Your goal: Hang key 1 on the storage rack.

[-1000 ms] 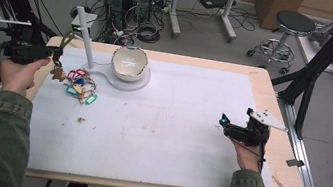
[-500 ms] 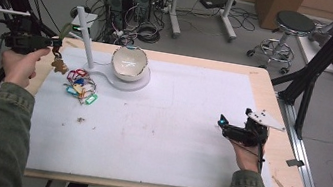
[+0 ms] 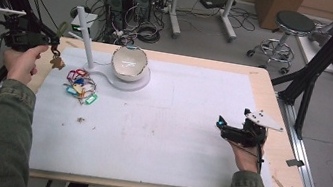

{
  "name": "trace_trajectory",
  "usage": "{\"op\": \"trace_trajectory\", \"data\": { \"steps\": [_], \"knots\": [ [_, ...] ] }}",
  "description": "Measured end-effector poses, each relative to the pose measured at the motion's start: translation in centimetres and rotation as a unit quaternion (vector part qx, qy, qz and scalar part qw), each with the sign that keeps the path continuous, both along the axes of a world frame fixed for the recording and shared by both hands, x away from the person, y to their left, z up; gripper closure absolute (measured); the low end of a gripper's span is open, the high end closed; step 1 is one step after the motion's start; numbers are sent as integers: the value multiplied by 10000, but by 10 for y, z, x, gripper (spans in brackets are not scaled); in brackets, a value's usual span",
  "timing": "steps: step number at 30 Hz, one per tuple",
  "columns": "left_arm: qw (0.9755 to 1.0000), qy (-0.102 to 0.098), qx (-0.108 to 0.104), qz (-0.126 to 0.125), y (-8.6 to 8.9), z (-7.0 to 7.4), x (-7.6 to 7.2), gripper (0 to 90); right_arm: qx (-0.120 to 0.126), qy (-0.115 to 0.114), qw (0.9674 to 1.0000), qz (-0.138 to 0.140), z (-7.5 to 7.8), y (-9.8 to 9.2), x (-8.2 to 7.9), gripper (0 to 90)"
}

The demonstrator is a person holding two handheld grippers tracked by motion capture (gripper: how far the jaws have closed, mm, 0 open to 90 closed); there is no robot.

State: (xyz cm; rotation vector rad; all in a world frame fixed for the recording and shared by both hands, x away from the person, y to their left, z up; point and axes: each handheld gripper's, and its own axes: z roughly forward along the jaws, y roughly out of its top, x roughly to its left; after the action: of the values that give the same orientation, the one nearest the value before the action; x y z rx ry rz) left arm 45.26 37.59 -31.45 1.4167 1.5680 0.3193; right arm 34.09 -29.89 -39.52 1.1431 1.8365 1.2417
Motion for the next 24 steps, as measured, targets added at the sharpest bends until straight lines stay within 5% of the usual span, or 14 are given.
{"op": "trace_trajectory", "data": {
  "steps": [9,24],
  "knots": [
    [9996,187,-225,-49,-2,-19,7,692,-59,46,10000,-15,-1,0,0,6],
    [9986,209,-476,38,-1,-23,13,691,-24,22,10000,-9,-1,-2,1,7]
  ]
}}
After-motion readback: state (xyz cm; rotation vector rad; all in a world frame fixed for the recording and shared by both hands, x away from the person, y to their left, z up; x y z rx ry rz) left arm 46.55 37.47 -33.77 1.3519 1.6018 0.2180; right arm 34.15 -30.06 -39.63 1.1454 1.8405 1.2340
